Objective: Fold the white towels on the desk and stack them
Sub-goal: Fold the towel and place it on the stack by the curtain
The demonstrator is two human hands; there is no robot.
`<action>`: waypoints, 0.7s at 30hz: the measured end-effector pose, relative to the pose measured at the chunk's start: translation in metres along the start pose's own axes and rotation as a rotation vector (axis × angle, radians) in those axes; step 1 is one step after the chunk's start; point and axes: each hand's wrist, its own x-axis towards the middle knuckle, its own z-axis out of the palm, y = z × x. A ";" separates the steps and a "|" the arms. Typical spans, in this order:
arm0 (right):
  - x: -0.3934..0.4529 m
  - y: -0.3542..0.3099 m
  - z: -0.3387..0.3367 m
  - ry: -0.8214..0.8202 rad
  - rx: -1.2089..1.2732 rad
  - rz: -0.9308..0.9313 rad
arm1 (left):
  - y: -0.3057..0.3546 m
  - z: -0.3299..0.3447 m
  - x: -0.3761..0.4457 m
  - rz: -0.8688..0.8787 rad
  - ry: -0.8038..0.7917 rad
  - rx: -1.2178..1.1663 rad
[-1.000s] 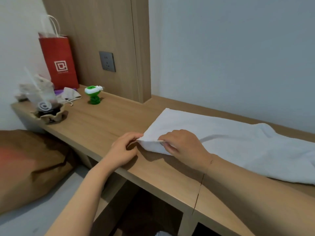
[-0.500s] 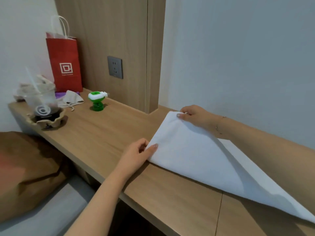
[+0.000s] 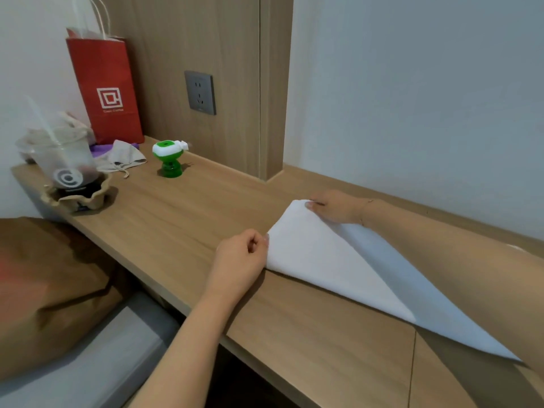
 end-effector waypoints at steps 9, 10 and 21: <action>-0.004 -0.019 0.011 0.100 -0.237 0.157 | 0.004 -0.002 -0.001 0.008 0.098 0.138; -0.010 -0.021 0.010 0.134 -0.212 0.169 | 0.005 -0.003 -0.001 0.008 0.102 0.151; -0.215 0.015 -0.014 0.431 0.051 -0.051 | 0.032 -0.002 -0.025 0.179 0.277 0.309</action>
